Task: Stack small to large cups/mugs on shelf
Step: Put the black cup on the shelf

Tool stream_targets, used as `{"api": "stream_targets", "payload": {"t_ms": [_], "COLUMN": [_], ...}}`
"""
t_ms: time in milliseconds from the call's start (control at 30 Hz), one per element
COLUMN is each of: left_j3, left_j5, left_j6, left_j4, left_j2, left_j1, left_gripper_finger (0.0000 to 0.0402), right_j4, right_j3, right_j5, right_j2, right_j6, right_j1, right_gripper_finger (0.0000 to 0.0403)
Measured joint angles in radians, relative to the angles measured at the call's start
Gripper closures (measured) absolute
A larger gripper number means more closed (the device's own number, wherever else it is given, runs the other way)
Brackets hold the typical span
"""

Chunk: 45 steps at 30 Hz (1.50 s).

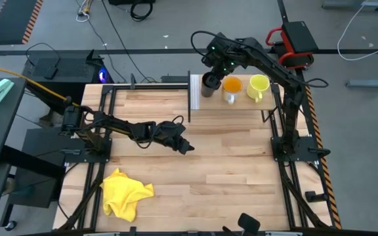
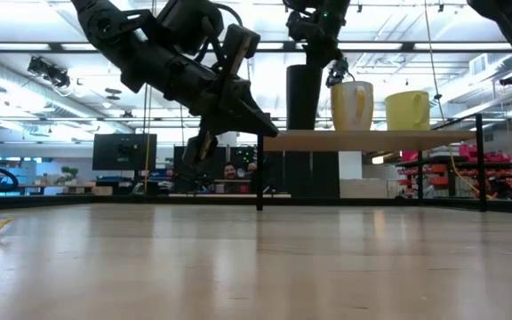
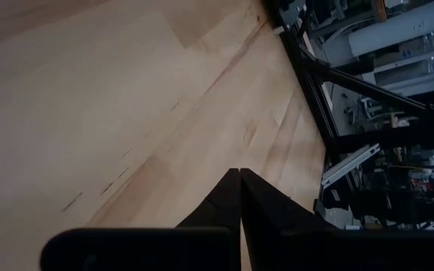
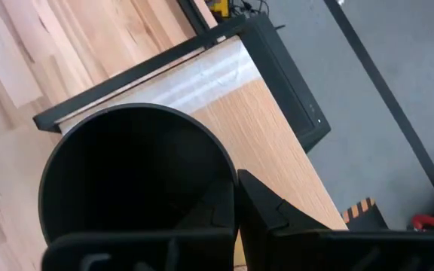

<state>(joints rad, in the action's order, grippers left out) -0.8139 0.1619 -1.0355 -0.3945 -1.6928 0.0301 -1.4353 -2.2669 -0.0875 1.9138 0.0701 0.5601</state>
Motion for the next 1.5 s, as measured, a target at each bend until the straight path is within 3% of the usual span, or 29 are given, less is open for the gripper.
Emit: {"api": "stream_targets", "payload": {"t_ms": [433,1500], "left_j3": [0.0,0.0], "left_j5": [0.0,0.0], "left_j6": [0.002,0.002], "left_j4": [0.0,0.0], "left_j2": [0.0,0.0], "left_j1": [0.003,0.003], "left_gripper_finger": [0.0377,0.0381], "right_j4": [-0.021,-0.023], "right_j3": [0.0,0.0], "right_j5": [0.085,0.092], "right_j2": [0.003,0.006], "right_j6": [0.02,0.07], "right_j1": [0.023,0.023], "right_gripper_finger": [0.0395,0.0394]}}
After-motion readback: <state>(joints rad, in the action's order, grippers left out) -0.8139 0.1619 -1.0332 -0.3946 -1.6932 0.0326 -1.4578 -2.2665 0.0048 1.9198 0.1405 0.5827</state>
